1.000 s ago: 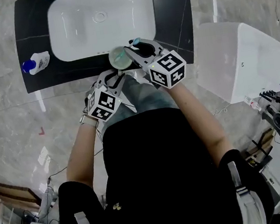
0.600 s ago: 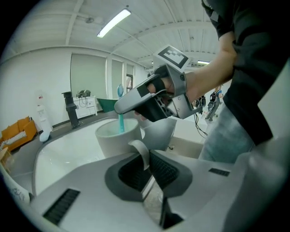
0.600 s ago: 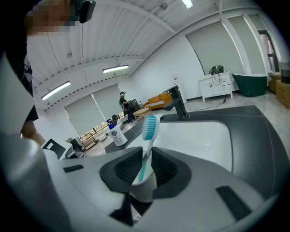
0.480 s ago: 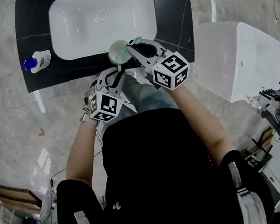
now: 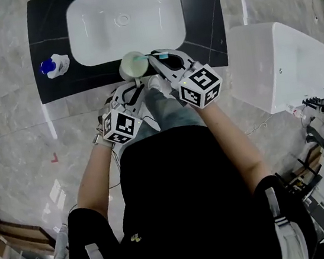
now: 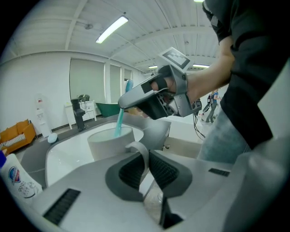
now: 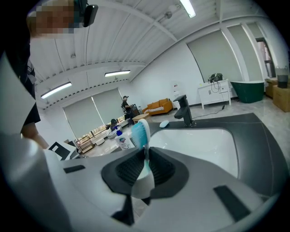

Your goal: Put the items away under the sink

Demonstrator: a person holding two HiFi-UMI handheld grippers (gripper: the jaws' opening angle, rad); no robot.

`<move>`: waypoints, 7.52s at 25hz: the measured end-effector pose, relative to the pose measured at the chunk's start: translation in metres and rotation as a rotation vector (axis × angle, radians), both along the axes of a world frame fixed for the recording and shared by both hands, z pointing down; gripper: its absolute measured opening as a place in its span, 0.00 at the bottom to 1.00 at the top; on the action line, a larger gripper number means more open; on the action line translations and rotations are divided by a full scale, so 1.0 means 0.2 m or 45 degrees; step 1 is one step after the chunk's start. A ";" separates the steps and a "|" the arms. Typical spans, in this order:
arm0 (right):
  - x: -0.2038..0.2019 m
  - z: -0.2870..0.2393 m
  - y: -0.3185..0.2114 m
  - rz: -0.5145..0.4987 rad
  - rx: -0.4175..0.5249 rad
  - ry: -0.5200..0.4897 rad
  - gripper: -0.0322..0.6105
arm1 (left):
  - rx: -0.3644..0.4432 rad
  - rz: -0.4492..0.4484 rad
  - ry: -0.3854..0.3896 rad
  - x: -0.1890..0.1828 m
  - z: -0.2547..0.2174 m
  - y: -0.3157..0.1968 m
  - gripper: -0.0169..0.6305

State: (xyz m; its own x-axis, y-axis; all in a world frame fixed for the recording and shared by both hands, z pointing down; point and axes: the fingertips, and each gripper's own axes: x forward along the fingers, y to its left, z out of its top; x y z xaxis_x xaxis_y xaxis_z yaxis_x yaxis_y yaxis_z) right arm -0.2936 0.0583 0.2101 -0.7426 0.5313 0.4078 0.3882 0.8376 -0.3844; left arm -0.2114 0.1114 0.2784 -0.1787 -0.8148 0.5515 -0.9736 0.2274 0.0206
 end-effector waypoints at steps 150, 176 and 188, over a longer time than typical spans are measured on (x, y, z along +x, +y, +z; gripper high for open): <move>1.63 2.04 -0.52 1.647 -0.171 -0.052 0.13 | -0.242 0.460 -0.076 0.21 2.67 -0.69 0.10; 1.57 2.11 -0.52 1.674 -0.269 0.025 0.13 | -0.539 0.229 0.161 0.14 2.86 -0.53 0.31; 1.43 2.03 -0.62 1.729 -0.336 -0.006 0.13 | -0.682 0.203 0.300 0.20 2.52 -0.29 0.31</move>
